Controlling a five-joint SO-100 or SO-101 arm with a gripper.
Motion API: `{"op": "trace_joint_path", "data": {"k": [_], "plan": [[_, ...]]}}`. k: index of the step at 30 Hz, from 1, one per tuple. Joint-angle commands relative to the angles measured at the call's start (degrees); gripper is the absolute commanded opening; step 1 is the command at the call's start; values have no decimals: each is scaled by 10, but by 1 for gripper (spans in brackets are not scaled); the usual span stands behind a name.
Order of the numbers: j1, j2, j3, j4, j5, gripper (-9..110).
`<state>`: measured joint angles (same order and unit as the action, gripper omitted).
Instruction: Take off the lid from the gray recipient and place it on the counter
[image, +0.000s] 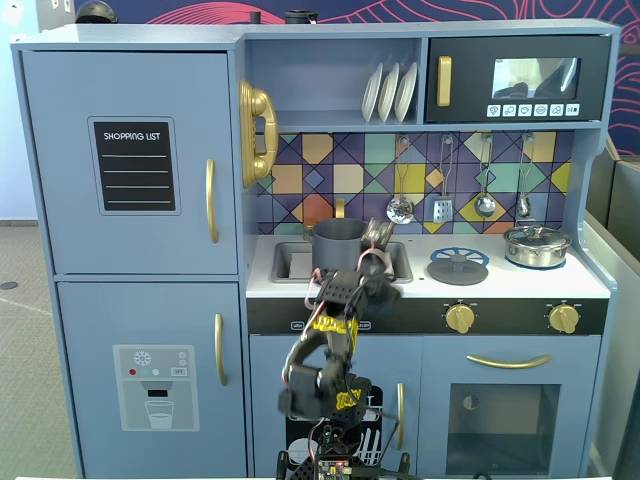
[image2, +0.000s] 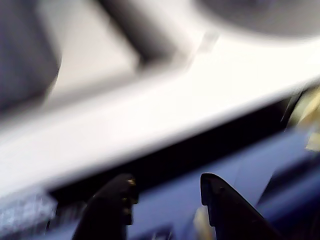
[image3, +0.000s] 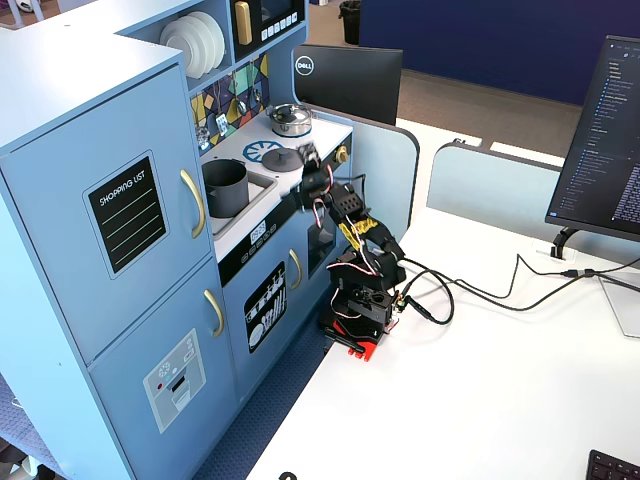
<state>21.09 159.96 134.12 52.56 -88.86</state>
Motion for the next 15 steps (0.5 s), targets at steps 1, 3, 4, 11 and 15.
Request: {"op": "trace_joint_path", "data": {"k": [1, 3, 4, 11, 15], "plan": [[-81, 62, 52, 77, 39, 0], [-126, 68, 102, 60, 38, 0], [-143, 72, 130, 47, 44, 0], [-218, 85, 358, -158, 43, 0], [-265, 84, 378, -124, 79, 0]]}}
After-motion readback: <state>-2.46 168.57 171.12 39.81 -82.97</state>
